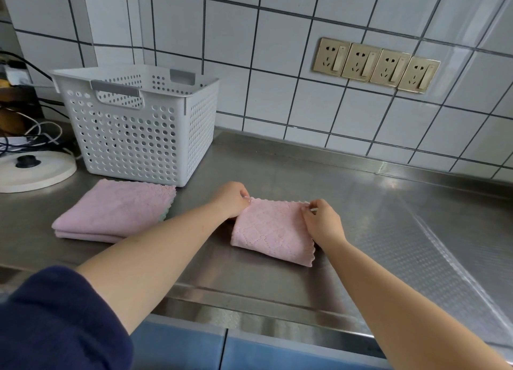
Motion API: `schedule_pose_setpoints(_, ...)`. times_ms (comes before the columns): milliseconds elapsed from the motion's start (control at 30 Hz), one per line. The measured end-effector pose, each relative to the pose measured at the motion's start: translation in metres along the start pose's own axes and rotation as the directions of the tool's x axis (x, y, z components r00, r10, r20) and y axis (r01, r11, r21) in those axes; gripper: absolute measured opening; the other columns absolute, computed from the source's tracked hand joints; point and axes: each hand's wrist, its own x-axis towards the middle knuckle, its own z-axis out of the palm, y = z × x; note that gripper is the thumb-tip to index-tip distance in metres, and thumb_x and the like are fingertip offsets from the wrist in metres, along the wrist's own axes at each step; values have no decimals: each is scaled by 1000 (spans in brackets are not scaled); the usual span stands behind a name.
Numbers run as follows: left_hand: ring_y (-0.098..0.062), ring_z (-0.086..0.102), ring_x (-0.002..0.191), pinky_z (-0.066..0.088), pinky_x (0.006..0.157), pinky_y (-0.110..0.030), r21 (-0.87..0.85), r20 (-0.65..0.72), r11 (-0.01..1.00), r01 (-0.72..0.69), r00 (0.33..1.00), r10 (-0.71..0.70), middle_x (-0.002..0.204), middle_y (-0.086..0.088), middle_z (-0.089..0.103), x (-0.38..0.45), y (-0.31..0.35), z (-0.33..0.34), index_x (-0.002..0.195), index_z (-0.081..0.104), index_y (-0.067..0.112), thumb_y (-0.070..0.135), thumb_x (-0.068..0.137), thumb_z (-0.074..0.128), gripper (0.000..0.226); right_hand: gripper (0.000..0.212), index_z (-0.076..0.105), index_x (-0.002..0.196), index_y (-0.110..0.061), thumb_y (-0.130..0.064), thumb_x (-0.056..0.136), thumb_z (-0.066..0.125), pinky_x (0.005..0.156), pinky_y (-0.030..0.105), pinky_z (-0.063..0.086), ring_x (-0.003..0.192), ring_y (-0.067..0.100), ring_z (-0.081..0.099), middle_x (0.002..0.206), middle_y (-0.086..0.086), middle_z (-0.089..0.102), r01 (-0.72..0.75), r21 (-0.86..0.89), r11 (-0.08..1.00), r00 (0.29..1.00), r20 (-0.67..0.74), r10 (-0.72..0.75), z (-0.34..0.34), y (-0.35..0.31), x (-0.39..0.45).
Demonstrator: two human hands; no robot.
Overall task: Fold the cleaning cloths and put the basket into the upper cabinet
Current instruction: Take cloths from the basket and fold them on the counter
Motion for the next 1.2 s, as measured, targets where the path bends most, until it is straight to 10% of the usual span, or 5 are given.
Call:
schedule_pose_setpoints(200,-24,56,110,45,93,-34,162,-28,987,-15,999,20,122,-5,59,0,5,-2,115,57,16,32,91,57,30,26,53,114,-15,-27,91,49,60,26,38,78,21,56,89,1,60,-27,-59,998,1000,-2,27,3,-3,9)
schedule_pose_setpoints(300,-26,53,114,40,89,-30,295,-72,924,-245,958,277,127,-5,54,-15,20,-6,123,56,16,32,94,50,34,28,52,116,-14,-26,91,48,66,26,39,82,24,56,97,7,64,-23,-84,996,1000,5,24,4,-2,13)
schedule_pose_setpoints(533,-27,29,138,18,114,-36,564,337,661,-496,868,364,149,-10,35,-39,17,19,131,47,6,27,100,28,42,46,44,135,-20,-26,90,48,90,36,45,112,26,51,134,8,47,80,-278,957,997,15,-79,-3,-10,8)
schedule_pose_setpoints(767,-25,20,142,10,117,-35,546,281,703,-455,890,358,156,-7,23,-38,6,31,144,30,11,30,100,26,48,41,35,138,-36,-36,98,27,109,60,15,142,16,18,151,-5,30,405,-421,812,907,295,-299,28,-11,-32)
schedule_pose_setpoints(1200,-23,-1,146,0,118,-40,401,337,843,-360,913,230,159,-3,4,-43,7,21,150,16,23,35,99,30,54,52,24,144,-34,-49,95,28,112,60,9,144,21,13,156,0,17,276,-492,825,923,377,-84,14,-12,-30)
